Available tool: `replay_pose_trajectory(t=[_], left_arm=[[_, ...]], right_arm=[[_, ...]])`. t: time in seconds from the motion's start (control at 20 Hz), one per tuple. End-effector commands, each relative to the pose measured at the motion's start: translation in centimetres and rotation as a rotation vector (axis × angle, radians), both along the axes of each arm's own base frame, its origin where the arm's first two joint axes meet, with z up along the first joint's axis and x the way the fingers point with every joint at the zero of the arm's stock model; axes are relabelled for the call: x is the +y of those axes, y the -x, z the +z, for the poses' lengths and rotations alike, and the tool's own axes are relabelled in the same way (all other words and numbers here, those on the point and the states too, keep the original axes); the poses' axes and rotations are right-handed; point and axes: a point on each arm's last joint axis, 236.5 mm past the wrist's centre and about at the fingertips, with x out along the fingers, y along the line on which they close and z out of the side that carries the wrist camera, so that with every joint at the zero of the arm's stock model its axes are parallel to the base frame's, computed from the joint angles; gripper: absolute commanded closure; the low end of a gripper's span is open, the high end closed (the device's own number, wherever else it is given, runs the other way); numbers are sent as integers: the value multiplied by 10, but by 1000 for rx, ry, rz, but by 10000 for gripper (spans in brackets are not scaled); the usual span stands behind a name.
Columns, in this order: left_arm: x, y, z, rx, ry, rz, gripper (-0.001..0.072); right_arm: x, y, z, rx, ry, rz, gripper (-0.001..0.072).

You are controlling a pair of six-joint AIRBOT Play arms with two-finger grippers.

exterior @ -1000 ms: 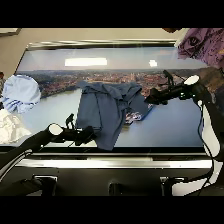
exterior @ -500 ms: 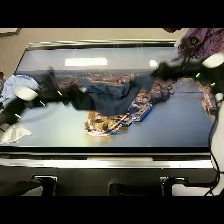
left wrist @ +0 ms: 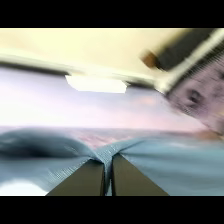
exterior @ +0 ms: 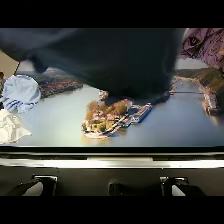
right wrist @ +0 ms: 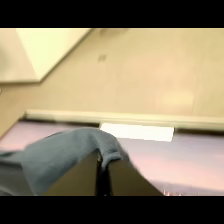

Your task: Fold the clothes and pants, and hang the long-sleeved shirts on hangers.

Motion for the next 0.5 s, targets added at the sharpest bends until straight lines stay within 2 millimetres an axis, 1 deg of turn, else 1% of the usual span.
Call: replay_pose_trajectory(t=[0.0,0.05,0.1,0.15,0.2,0.25,0.3,0.35,0.4,0.45], left_arm=[[40,60,16,-47,-107,215,692],[44,70,16,-50,-105,243,692],[45,75,16,-50,-92,254,692],[44,75,14,-42,-72,255,692],[39,71,11,-29,-53,235,692],[36,62,3,-2,-38,214,692],[33,50,-11,41,-22,193,692],[31,36,-29,91,-13,173,692],[28,20,-50,152,-9,153,692],[25,2,-77,223,-5,134,692]], right_arm=[[-14,96,45,-147,-19,-110,681],[-15,107,49,-162,-34,-121,681],[-18,113,51,-167,-46,-135,681],[-20,111,51,-164,-50,-142,681],[-22,101,48,-146,-58,-146,681],[-23,83,41,-114,-71,-145,681],[-25,59,30,-65,-77,-141,681],[-27,26,10,4,-82,-137,681],[-30,-10,-13,78,-87,-137,681],[-33,-50,-44,167,-95,-133,681]])
